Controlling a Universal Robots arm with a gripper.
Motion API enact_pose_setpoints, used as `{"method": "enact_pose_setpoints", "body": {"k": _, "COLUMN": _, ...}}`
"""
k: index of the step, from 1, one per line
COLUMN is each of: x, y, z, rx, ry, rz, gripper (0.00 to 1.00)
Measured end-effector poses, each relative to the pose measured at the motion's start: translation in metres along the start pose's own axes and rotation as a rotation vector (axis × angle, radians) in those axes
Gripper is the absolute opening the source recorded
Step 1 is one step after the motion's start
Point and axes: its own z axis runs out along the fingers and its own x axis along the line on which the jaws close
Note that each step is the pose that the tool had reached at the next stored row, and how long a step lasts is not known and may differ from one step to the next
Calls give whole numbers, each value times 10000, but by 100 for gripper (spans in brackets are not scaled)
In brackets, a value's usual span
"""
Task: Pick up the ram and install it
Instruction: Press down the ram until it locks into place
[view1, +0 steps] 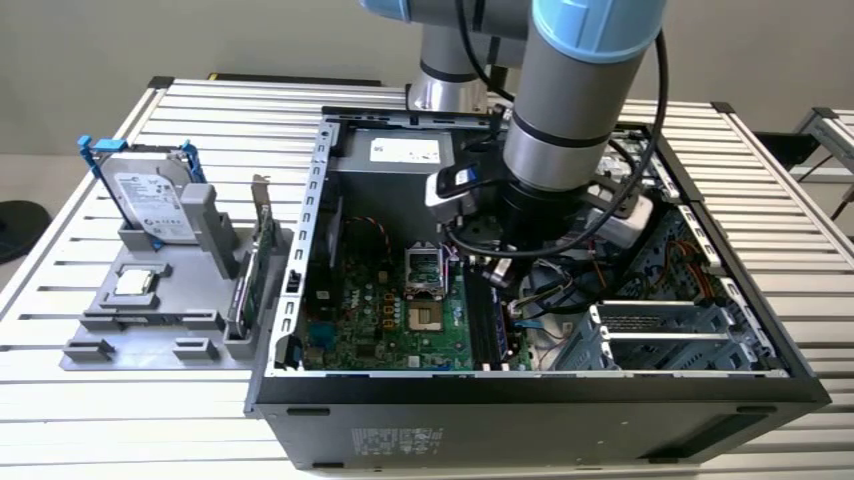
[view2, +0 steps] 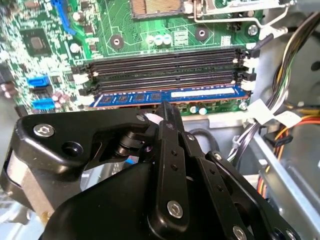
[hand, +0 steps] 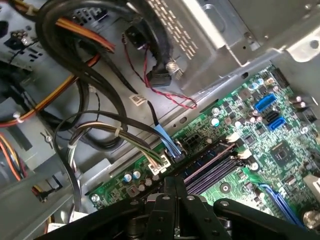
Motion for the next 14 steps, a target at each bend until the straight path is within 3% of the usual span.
{"method": "enact_pose_setpoints", "body": {"k": 14, "x": -1, "y": -2, "z": 18, "rx": -63, "ry": 112, "rz": -2382, "gripper": 0}}
